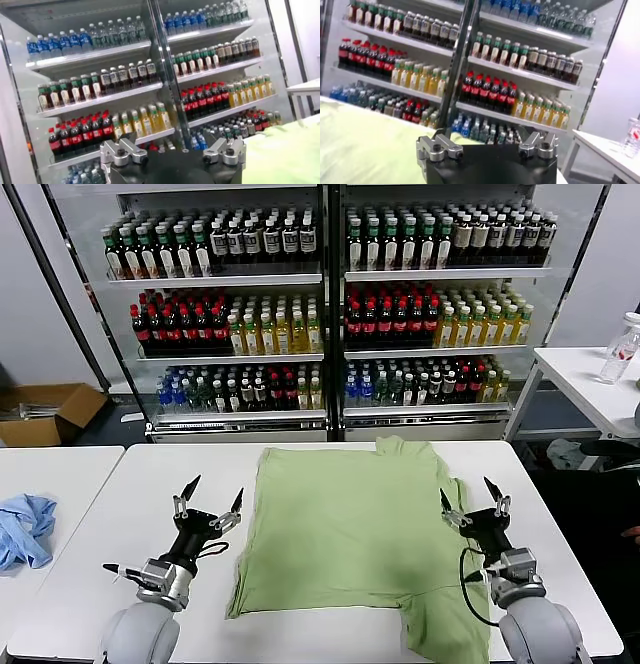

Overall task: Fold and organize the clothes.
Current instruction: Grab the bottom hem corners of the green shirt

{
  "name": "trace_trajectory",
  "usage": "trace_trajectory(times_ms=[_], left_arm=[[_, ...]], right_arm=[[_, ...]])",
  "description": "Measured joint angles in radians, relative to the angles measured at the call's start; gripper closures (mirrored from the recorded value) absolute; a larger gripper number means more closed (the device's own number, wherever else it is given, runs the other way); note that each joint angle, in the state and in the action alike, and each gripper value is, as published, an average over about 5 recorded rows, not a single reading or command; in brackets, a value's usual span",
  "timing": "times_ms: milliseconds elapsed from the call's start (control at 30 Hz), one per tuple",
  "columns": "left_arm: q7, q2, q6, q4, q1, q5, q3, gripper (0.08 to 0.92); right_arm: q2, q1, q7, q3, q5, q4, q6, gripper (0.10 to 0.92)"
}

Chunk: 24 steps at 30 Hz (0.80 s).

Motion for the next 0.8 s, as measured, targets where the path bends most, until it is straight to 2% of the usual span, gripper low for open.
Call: trace_trajectory(times_ms=[467, 800], left_arm=[[-0.082, 0.047, 0.285, -0.175, 0.202, -0.131, 0.052, 0.177], [-0.141, 0.050, 0.390, -0.210, 0.284, -0.156, 0.085, 0.177]], right_arm=[[-0.005, -0.295, 0.005, 0.049, 0.065, 0.076, 0.038, 0.203], [0.011, -0.377, 0.034, 0.061, 0.114, 0.059, 0.064, 0.203]])
